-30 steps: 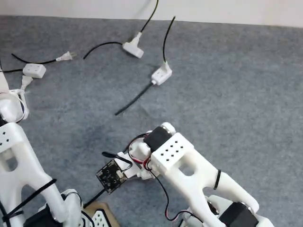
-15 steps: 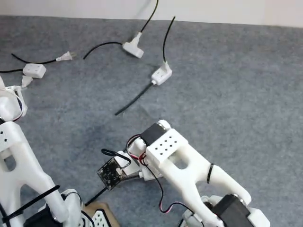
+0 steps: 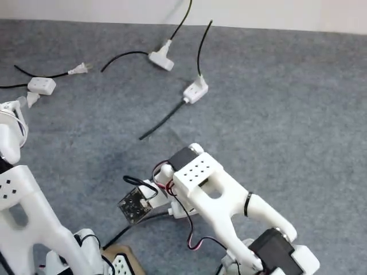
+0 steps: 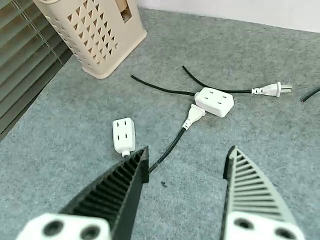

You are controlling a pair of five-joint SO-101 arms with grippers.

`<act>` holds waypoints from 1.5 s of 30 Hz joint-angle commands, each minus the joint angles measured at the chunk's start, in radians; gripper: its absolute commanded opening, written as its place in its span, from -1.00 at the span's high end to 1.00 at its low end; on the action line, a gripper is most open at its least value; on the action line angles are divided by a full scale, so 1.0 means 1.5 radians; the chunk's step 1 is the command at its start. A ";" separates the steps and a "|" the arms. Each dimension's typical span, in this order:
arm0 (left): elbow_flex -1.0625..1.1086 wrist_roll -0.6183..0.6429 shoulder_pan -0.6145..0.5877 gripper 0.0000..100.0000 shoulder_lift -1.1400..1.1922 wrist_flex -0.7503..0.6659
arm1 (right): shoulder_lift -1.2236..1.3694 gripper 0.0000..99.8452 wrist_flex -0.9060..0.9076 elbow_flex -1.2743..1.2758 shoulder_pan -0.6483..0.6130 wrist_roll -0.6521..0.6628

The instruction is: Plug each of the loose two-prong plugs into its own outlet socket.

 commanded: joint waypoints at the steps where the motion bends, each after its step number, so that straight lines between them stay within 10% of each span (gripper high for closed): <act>1: -0.026 0.007 0.010 0.49 -0.017 0.027 | 0.080 0.98 -0.024 0.015 0.020 -0.036; 21: 0.088 -0.034 0.037 0.49 -0.015 -0.001 | -0.037 0.49 0.355 -0.393 0.058 -0.277; 29: 0.073 -0.035 0.176 0.49 -0.015 0.114 | -0.001 0.49 0.364 -0.532 0.270 -0.561; 38: 0.093 -0.034 0.285 0.49 -0.015 0.173 | -0.113 0.49 0.365 -0.506 0.394 -0.585; 45: 0.175 -0.006 0.515 0.49 -0.015 0.200 | -0.151 0.49 0.323 -0.286 0.450 -0.584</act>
